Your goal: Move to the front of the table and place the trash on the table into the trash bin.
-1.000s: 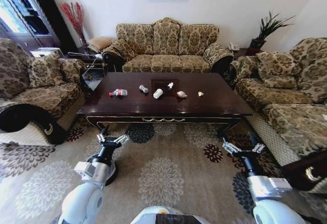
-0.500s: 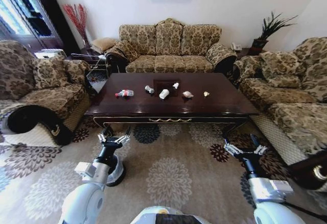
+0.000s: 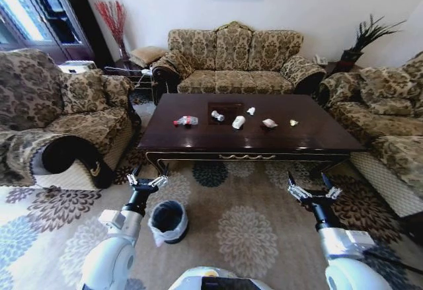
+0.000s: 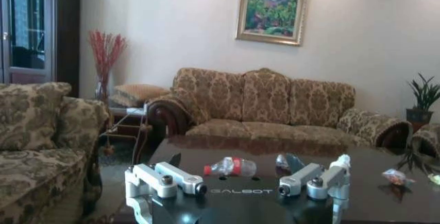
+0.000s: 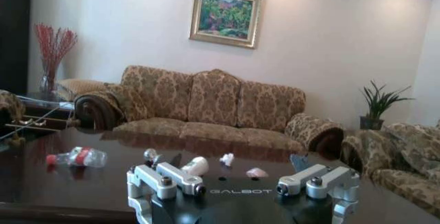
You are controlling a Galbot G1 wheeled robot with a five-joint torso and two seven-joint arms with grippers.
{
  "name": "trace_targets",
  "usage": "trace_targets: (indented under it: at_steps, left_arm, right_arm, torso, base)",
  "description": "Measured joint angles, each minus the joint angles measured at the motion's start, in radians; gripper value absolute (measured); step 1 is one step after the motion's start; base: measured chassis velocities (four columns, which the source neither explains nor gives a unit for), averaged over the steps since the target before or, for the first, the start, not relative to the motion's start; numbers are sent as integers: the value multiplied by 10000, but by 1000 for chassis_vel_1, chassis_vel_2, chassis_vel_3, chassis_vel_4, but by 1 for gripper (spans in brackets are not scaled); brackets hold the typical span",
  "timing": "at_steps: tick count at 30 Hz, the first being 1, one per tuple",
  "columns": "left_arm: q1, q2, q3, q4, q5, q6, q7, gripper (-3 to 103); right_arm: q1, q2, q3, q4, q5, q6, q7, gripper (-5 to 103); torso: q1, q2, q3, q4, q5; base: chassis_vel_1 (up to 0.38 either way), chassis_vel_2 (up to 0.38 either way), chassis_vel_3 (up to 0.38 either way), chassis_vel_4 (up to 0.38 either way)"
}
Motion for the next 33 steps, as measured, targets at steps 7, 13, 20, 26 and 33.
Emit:
trace_targets:
  at_steps: [7, 13, 20, 26, 33]
  left_arm:
    - [-6, -7, 8, 8, -1, -3, -4, 100]
    - [-8, -8, 11, 8, -4, -4, -3, 100]
    - [-5, -2, 6, 8, -5, -4, -9, 100]
    - [-5, -3, 7, 9, -5, -4, -9, 100]
    - [-5, -3, 6, 9, -5, -4, -9, 100]
  right_arm:
    - [6, -8, 9, -8, 18, -14, 9, 100]
    - [5, -11, 14, -9, 19, -18, 15, 100]
    - [4, -11, 11, -9, 21, -22, 15, 100]
    - [2, -11, 11, -9, 23, -23, 15, 100]
    - [2, -10, 11, -7, 23, -23, 15, 100]
  torso:
    - [-2, 0, 0, 2, 13]
    - [-1, 0, 0, -1, 11]
    - [-1, 0, 0, 1, -1]
    - [-1, 0, 0, -1, 4]
    - [-1, 0, 0, 0, 1]
  base:
    - [13, 4, 9, -2]
    - [-65, -56, 29, 27]
    - [0, 0, 0, 0]
    - [0, 0, 0, 0]
    - [0, 0, 0, 0]
